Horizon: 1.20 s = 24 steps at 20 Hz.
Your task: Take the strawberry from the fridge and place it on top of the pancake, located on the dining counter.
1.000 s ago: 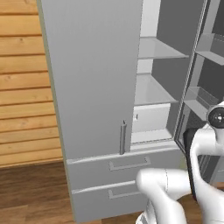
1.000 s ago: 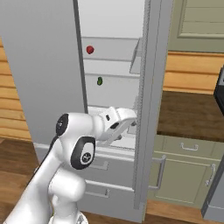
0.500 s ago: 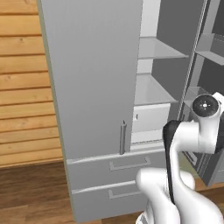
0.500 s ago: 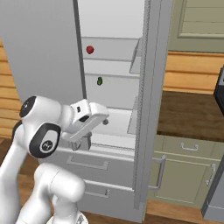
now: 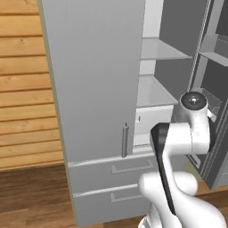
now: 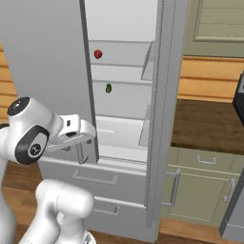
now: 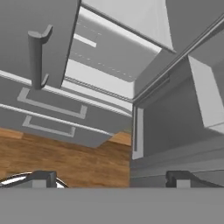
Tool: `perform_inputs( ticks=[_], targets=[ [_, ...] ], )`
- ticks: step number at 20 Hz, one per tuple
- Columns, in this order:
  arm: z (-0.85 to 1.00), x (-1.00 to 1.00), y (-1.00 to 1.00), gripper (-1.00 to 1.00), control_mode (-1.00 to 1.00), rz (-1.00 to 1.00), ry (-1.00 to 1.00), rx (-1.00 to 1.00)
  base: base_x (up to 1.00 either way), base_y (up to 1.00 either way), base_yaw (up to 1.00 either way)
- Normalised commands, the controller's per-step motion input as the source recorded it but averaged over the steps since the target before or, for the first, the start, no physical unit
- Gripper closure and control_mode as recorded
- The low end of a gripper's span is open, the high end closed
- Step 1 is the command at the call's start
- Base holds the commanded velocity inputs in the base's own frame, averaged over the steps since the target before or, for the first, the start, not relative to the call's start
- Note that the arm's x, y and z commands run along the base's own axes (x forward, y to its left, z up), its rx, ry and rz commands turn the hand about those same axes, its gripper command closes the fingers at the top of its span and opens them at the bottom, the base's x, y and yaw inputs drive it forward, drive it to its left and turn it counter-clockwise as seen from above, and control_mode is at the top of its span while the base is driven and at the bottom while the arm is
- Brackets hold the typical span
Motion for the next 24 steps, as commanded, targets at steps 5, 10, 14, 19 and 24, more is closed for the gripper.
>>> perform_inputs(
  ticks=[5, 10, 14, 19, 24],
  targets=[
    [-0.23, 0.00, 0.73, -1.00, -1.00, -0.01, 0.01, 0.16, 0.00, 0.00, 0.00],
    [0.00, 0.00, 0.20, -1.00, -1.00, 0.00, 0.00, 0.06, 0.00, 0.00, 0.00],
    [-0.06, 0.26, 0.08, -1.00, -1.00, -0.01, 0.00, 0.05, 0.00, 0.00, 0.00],
    [-0.05, 0.48, 0.20, -1.00, -1.00, 0.00, 0.01, 0.07, 0.00, 0.00, 0.00],
    [-0.01, 0.37, 0.01, -1.00, -1.00, 0.00, 0.03, 0.06, 0.00, 0.00, 0.00]
  ],
)
